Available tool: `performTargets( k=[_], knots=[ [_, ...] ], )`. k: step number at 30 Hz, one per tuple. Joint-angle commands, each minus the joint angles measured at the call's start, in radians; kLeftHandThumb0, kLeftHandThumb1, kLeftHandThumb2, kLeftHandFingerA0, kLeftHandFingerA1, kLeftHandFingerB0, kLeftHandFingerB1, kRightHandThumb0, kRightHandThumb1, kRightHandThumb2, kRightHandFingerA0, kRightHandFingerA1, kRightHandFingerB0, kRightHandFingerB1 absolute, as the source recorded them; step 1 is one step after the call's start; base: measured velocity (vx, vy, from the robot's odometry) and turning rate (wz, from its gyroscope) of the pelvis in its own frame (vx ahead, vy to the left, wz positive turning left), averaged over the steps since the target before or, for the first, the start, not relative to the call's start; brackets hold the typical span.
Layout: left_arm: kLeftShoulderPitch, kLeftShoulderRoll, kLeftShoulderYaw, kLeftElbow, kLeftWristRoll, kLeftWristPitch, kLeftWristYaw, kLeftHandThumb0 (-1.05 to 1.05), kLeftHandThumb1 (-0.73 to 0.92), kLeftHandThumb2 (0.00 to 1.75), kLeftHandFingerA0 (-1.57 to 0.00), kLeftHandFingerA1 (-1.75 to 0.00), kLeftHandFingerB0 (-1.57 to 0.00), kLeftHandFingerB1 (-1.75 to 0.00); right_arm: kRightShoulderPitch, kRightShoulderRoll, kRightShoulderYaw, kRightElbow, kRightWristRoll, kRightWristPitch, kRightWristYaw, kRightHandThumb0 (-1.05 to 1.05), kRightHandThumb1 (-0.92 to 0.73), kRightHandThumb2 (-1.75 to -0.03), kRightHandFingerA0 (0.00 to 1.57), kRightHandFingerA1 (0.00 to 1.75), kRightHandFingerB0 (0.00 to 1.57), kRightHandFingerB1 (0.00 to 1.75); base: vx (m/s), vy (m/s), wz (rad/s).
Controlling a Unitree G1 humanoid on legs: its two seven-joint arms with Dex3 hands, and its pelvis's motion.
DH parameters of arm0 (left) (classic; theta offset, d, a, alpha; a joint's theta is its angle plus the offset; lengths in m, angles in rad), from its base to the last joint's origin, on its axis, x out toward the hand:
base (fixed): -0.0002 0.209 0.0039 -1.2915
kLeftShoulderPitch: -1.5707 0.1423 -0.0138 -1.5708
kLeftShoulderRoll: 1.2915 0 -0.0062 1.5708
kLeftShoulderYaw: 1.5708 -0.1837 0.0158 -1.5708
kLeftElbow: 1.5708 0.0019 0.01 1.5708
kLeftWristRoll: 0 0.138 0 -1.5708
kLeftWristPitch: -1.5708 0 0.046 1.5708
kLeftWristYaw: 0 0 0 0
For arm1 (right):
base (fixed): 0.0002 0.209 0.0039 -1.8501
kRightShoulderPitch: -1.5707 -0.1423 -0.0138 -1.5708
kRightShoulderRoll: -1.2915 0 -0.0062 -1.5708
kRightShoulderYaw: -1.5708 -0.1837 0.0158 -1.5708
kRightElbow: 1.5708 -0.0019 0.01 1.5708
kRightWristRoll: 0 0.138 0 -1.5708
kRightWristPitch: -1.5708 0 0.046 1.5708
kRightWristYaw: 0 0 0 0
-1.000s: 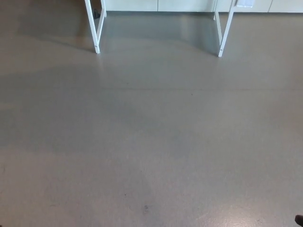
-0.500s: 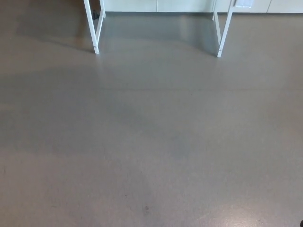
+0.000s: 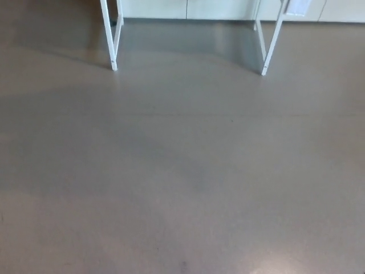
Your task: The robot walk towards a table in front and uses its left hand to pick up the pot from the base and pour water to the cup on the right hand side
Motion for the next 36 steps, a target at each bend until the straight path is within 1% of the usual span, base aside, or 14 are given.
performTargets(
  k=[1, 12, 14, 15, 16, 17, 19, 20, 21, 22, 25, 30, 31, 36],
  knots=[
    [0.010, 0.009, 0.001, 0.027, -0.027, -0.041, -0.022, -0.06, 0.76, 0.62, -0.26, -0.34, -0.17, -0.29, 0.013, -0.013, -0.002, 0.003, 0.021, -0.017, -0.001, -0.11, -0.54, -0.55, 0.62, 0.55, 0.36, 0.38, 0.23, 0.168, 0.03],
    [0.040, 0.010, -0.018, 0.017, -0.033, -0.050, -0.023, -0.08, 0.76, 0.62, -0.24, -0.32, -0.16, -0.28, 0.030, -0.016, 0.011, 0.002, 0.025, -0.018, 0.009, -0.08, -0.54, -0.55, 0.60, 0.55, 0.33, 0.37, 0.21, -0.032, 0.09],
    [0.041, 0.008, -0.014, 0.019, -0.041, -0.050, -0.023, -0.07, 0.76, 0.62, -0.25, -0.33, -0.16, -0.28, 0.030, -0.017, 0.016, 0.003, 0.022, -0.017, 0.007, -0.13, -0.52, -0.56, 0.55, 0.52, 0.33, 0.38, 0.35, -0.114, -0.14],
    [0.041, 0.007, -0.013, 0.015, -0.043, -0.044, -0.018, -0.07, 0.76, 0.63, -0.25, -0.33, -0.16, -0.29, 0.031, -0.019, 0.017, 0.005, 0.021, -0.020, 0.010, -0.08, -0.37, -0.84, 0.46, 0.64, 0.21, 0.51, 0.32, -0.057, 0.58],
    [0.042, 0.006, -0.013, 0.013, -0.045, -0.042, -0.015, -0.07, 0.76, 0.63, -0.25, -0.33, -0.16, -0.29, 0.031, -0.020, 0.018, 0.006, 0.021, -0.022, 0.012, -0.08, -0.37, -0.84, 0.46, 0.64, 0.21, 0.51, 0.31, -0.062, 0.33],
    [0.041, 0.006, -0.013, 0.017, -0.046, -0.047, -0.018, -0.06, 0.76, 0.63, -0.25, -0.33, -0.16, -0.29, 0.030, -0.020, 0.016, 0.008, 0.025, -0.020, 0.009, -0.09, -0.53, -0.55, 0.59, 0.53, 0.34, 0.37, 0.30, -0.063, -0.02],
    [0.041, 0.009, -0.017, 0.019, -0.045, -0.048, -0.025, -0.07, 0.76, 0.62, -0.25, -0.32, -0.16, -0.28, 0.029, -0.019, 0.015, 0.009, 0.027, -0.019, 0.008, -0.14, -0.50, -0.56, 0.56, 0.53, 0.34, 0.39, 0.24, -0.067, -0.02],
    [0.041, 0.011, -0.021, 0.022, -0.041, -0.054, -0.025, -0.06, 0.77, 0.62, -0.24, -0.33, -0.15, -0.28, 0.029, -0.019, 0.018, 0.007, 0.025, -0.018, 0.006, -0.07, -0.37, -0.85, 0.52, 0.67, 0.23, 0.52, 0.18, -0.078, -0.01],
    [0.041, 0.011, -0.023, 0.023, -0.039, -0.056, -0.025, -0.06, 0.77, 0.62, -0.24, -0.33, -0.15, -0.28, 0.029, -0.020, 0.020, 0.006, 0.024, -0.018, 0.006, -0.07, -0.37, -0.85, 0.52, 0.67, 0.23, 0.52, 0.21, -0.032, -0.06],
    [0.035, 0.011, -0.022, 0.023, -0.040, -0.057, -0.021, -0.05, 0.76, 0.62, -0.25, -0.33, -0.16, -0.28, 0.025, -0.020, 0.021, 0.006, 0.024, -0.020, 0.003, -0.10, -0.54, -0.55, 0.60, 0.53, 0.34, 0.37, 0.19, -0.020, -0.10],
    [0.032, 0.009, -0.023, 0.021, -0.040, -0.056, -0.009, -0.04, 0.75, 0.62, -0.27, -0.33, -0.17, -0.29, 0.025, -0.019, 0.022, 0.005, 0.028, -0.023, 0.002, -0.13, -0.53, -0.55, 0.61, 0.55, 0.34, 0.38, 0.17, 0.069, -0.11],
    [0.030, 0.009, -0.025, 0.023, -0.040, -0.059, -0.007, -0.04, 0.75, 0.62, -0.27, -0.34, -0.17, -0.29, 0.023, -0.020, 0.021, 0.009, 0.034, -0.019, 0.005, -0.12, -0.52, -0.56, 0.57, 0.56, 0.36, 0.40, 0.32, 0.208, -0.01],
    [0.030, 0.010, -0.026, 0.025, -0.039, -0.061, -0.007, -0.06, 0.74, 0.62, -0.27, -0.34, -0.17, -0.29, 0.023, -0.019, 0.024, 0.009, 0.032, -0.022, 0.001, -0.09, -0.55, -0.55, 0.61, 0.55, 0.37, 0.39, 0.38, 0.248, 0.09],
    [0.027, 0.010, -0.023, 0.031, -0.047, -0.058, -0.012, -0.05, 0.74, 0.61, -0.27, -0.34, -0.17, -0.29, 0.025, -0.019, 0.029, 0.008, 0.034, -0.029, 0.005, -0.14, -0.53, -0.55, 0.61, 0.56, 0.36, 0.39, 0.25, 0.104, 0.08]
  ],
)
